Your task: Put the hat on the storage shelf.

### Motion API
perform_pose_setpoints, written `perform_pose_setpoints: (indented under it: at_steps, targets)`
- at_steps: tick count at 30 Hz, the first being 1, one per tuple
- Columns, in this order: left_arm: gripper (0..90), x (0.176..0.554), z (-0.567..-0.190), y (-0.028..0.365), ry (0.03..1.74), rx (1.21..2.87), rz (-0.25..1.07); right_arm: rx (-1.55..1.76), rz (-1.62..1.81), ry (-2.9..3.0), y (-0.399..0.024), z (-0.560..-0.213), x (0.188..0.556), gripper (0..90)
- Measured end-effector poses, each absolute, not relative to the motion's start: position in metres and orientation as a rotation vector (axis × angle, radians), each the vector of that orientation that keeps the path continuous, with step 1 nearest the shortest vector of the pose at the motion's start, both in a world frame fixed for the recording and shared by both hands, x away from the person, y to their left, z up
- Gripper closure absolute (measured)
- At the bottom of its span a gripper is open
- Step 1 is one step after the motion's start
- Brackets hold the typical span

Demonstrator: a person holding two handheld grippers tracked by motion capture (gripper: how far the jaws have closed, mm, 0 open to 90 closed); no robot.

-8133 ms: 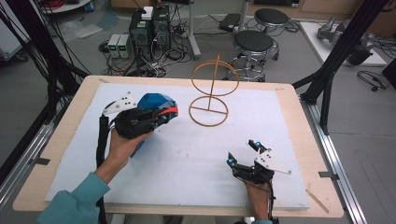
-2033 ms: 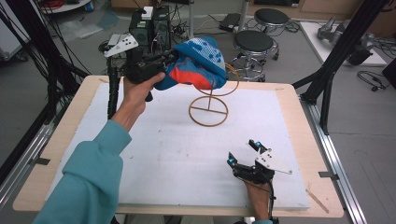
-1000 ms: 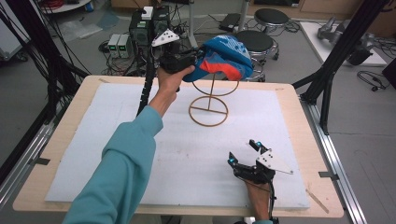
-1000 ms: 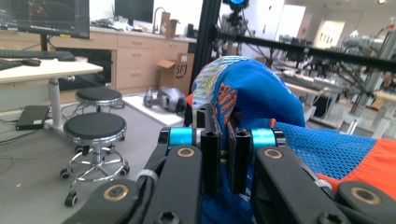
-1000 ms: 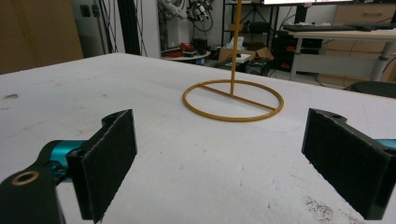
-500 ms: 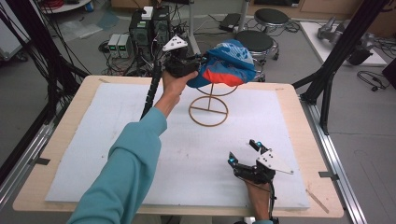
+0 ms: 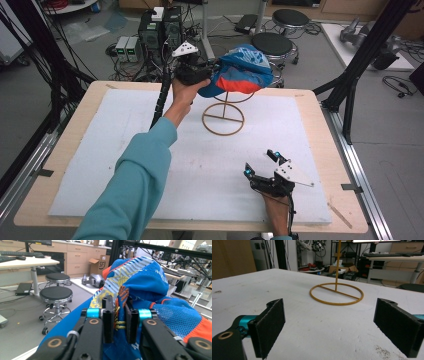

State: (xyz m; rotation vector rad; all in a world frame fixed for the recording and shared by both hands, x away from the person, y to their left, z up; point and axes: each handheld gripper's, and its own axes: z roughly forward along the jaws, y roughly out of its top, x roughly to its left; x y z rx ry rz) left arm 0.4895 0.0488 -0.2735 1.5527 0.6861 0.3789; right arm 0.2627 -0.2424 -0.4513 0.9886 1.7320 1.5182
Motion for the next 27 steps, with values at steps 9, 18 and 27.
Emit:
perform_pose_setpoints:
  at_steps: [9,18,27]
  targets:
    - [61.8,0.491,-0.275,0.05,0.721,1.57,0.381,0.99,1.521,1.732,-0.242,-0.451,0.263,9.3]
    - [31.9,0.494,-0.288,0.054,0.761,1.57,0.309,0.985,1.522,1.73,-0.243,-0.451,0.263,9.3]
    - [15.4,0.484,-0.288,0.063,0.711,1.591,0.311,0.986,1.52,1.733,-0.243,-0.451,0.263,9.3]
